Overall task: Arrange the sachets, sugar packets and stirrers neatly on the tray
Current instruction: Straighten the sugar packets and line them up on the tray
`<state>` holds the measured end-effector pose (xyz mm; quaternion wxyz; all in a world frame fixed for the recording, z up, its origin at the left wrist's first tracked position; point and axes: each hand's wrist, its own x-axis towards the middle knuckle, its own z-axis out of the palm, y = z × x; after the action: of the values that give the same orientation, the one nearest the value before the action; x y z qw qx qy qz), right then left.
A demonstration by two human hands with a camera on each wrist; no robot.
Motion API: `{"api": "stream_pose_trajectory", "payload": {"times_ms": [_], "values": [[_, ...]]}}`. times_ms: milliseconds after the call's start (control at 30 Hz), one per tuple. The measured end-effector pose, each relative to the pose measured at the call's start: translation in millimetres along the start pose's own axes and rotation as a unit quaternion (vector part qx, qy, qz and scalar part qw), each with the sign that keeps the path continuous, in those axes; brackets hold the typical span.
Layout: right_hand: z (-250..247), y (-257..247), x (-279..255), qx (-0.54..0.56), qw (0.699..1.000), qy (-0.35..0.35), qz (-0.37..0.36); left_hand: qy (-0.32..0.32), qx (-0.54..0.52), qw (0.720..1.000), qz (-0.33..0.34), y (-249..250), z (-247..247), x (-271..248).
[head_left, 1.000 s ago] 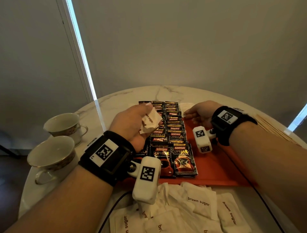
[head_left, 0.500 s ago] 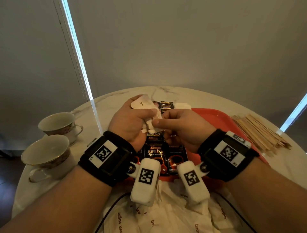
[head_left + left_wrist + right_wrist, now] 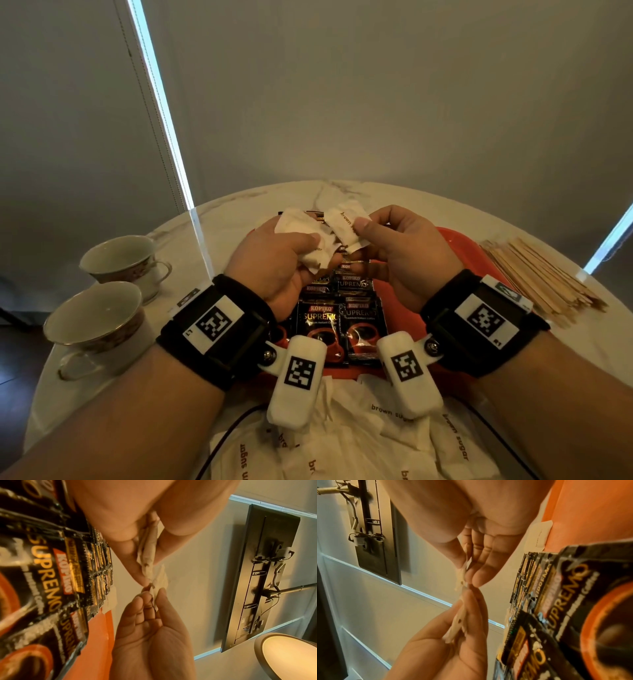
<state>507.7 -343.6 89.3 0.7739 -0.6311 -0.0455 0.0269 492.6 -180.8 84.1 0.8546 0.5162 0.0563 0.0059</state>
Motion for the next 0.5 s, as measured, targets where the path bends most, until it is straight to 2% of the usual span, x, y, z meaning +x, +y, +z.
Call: {"api": "stream_pose_trajectory", "payload": {"times_ms": [133, 233, 367, 500], "values": [[0.0, 3.3, 0.4, -0.035, 0.999, -0.020, -0.017, 0.022, 0.017, 1.000, -0.014, 2.7, 1.6, -1.9], [-1.0, 3.1, -0.4, -0.065, 0.997, -0.030, -0.036, -0.009, 0.037, 0.999, 0.006, 1.9, -0.5, -3.1], [-2.3, 1.6, -2.2, -0.088, 0.994, -0.055, -0.041, -0.044, 0.121, 0.990, 0.060, -3.2, -3.8, -3.4], [-3.6, 3.7, -0.9, -0.107, 0.992, -0.036, -0.063, -0.055, 0.138, 0.988, 0.050, -3.6, -3.9, -3.7]]}}
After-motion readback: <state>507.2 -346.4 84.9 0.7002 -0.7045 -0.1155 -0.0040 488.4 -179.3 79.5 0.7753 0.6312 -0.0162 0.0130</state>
